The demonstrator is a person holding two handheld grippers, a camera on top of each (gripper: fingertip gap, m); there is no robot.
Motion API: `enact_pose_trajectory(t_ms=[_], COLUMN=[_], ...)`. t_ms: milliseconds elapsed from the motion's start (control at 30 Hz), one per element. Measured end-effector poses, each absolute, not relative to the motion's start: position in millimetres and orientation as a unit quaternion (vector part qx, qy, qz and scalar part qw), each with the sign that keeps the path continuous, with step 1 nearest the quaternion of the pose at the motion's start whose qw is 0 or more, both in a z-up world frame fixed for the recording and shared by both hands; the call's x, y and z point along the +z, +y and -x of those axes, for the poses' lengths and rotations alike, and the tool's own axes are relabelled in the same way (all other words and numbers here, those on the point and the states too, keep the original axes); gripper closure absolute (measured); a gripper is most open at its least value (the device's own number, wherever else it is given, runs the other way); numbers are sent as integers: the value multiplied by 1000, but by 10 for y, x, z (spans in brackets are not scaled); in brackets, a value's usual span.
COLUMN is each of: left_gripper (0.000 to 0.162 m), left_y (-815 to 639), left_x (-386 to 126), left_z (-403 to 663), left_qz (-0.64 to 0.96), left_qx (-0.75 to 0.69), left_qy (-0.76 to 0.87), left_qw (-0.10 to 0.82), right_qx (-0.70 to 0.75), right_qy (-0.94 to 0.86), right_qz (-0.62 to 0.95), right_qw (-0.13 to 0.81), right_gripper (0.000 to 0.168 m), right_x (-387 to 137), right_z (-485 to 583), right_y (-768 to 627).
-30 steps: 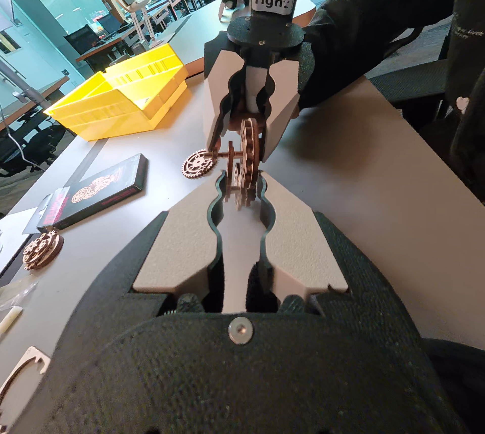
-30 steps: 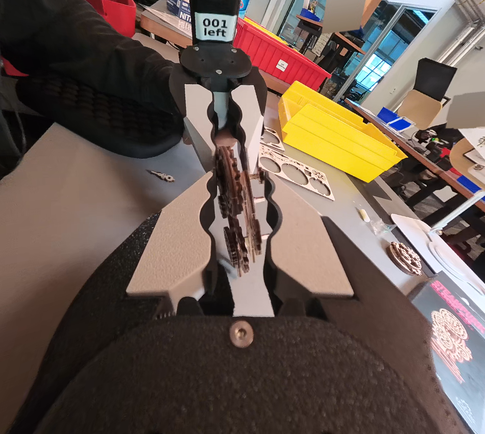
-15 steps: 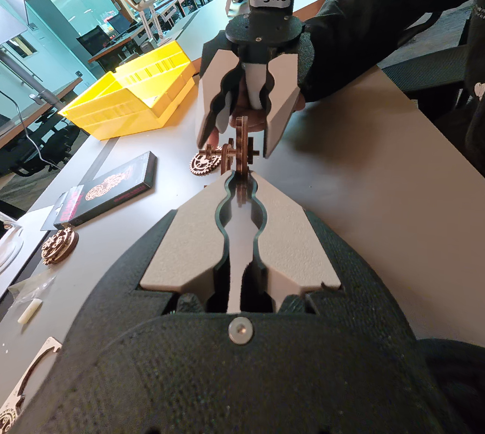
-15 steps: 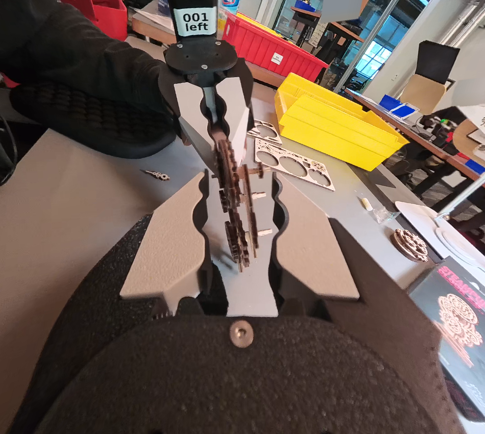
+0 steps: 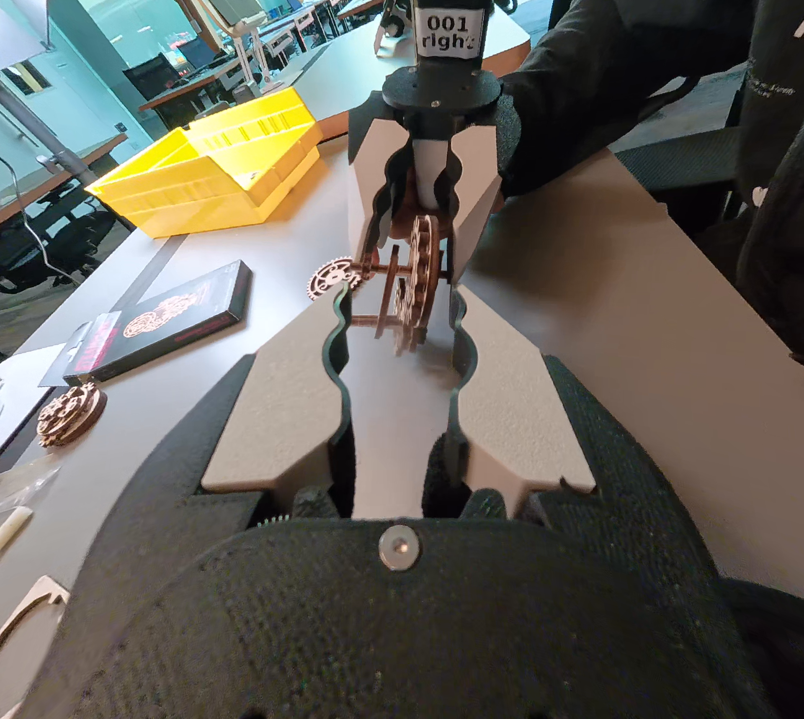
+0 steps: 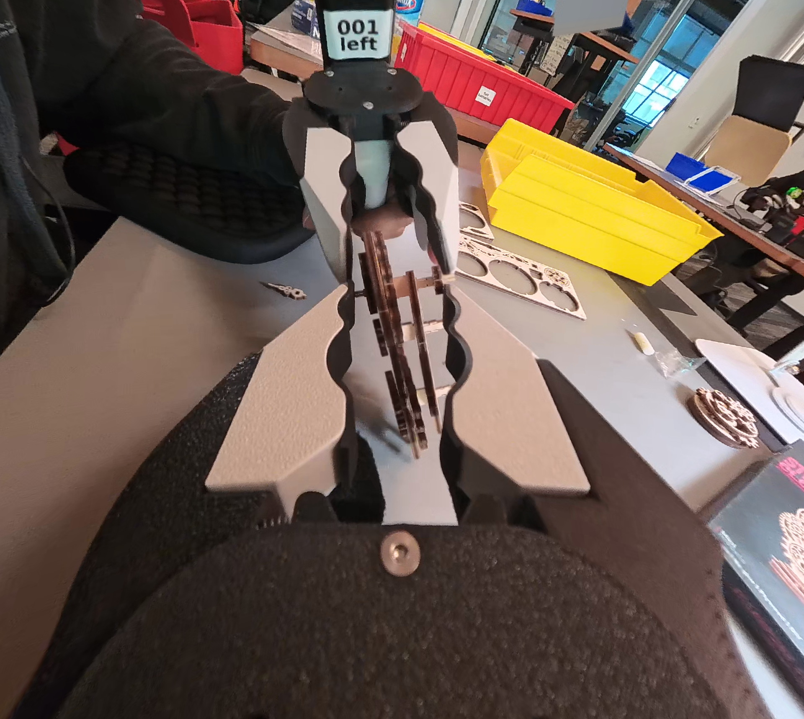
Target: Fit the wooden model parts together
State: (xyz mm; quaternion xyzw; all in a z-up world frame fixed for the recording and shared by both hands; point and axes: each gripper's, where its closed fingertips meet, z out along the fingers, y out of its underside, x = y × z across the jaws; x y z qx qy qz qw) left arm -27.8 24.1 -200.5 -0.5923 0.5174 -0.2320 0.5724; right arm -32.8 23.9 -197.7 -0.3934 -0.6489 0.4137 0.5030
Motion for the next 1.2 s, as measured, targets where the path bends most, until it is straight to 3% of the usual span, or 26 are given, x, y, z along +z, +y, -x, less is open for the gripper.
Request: enact_pose_trajectory(t_ms=[67,167,400,600,867,1200], left_gripper=[119,134,138,117,130,132], left_y=[224,174,185,223,155,166], left_x=[-2042,-2057,-2085,-2018,-1993,-1999], left_z=[254,225,238,265,231,234], left_qz=[595,589,594,596,587,599], left_qx=[-235,-242,-246,-260,-278,-289], left_qy=[523,534,534,513,519,516], left_qw=[564,556,549,560,556,540], right_qx=[415,414,413,413,419,431], right_qy=[-650,-649,-652,-655,-660,-657], right_qz=[392,392,388,388,377,389], right_qw=[501,504,504,501,497,481], right_gripper=[130,130,130,130,130,130], right_x=[-1983,-1974,-1994,-2009,-2009,-2016], right_z=[333,329,333,334,324,323], right_y=[217,227,214,207,149,158])
